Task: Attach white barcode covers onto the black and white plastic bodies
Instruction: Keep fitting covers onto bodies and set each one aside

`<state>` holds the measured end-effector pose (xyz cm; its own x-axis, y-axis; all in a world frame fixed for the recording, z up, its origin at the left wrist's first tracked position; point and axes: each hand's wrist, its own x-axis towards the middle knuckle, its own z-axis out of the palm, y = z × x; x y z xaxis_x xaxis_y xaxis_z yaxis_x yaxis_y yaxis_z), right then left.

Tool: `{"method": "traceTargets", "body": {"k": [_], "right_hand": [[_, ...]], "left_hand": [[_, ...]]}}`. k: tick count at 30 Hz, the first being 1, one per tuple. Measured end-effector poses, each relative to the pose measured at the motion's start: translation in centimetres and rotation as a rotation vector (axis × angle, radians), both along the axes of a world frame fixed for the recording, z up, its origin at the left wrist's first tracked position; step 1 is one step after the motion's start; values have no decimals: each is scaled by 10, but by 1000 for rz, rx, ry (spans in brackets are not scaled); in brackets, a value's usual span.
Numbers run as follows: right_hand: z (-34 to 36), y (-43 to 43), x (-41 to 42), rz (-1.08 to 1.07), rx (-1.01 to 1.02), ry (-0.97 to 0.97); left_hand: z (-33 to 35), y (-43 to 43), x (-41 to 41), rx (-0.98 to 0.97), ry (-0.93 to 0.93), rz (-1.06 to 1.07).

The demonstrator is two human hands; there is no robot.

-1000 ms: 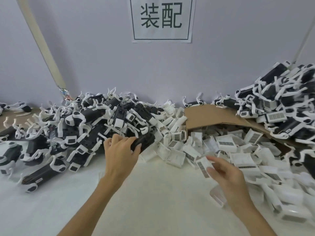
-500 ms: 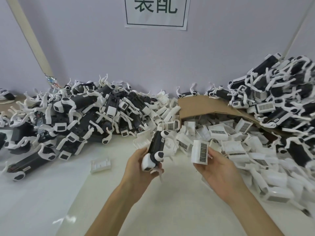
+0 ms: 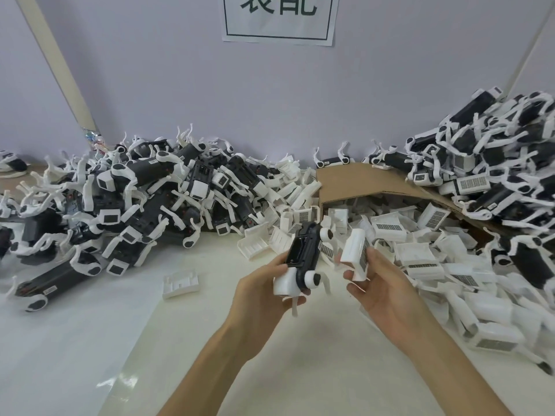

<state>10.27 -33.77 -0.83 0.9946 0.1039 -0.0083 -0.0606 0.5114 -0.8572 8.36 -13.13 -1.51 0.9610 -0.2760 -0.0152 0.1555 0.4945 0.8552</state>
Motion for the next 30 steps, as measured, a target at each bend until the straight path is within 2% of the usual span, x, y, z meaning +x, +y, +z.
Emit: {"method": "traceTargets", "body": {"k": [4,8,11,14,15,19,24,30], "right_hand": [[2,-2,-1,11,68,-11],[3,-4,-2,14,22,-32],[3,-4,-2,-16,-84,-76],[3,0,-3,-58,-123,-102],[2,1,-3,-80,-131,-106],[-1,7,-5,-138,-199,-148],[-1,6,-6,-207,-378,-193],[-2,12,-8,-239,-441,-262]], "left_hand": [[-5,-7,-2,-194,93,-5],[-8,-7,-2,-217,81,-25],[-7,-9,-2,-78,33,41],[-9,-15,-4,295,-168,115],[-10,-18,-5,361,-221,142],[-13,-27,-13,459,-366,153],[-14,-34,-17,528,-404,200],[-16,-33,-14,596,-427,220]]}}
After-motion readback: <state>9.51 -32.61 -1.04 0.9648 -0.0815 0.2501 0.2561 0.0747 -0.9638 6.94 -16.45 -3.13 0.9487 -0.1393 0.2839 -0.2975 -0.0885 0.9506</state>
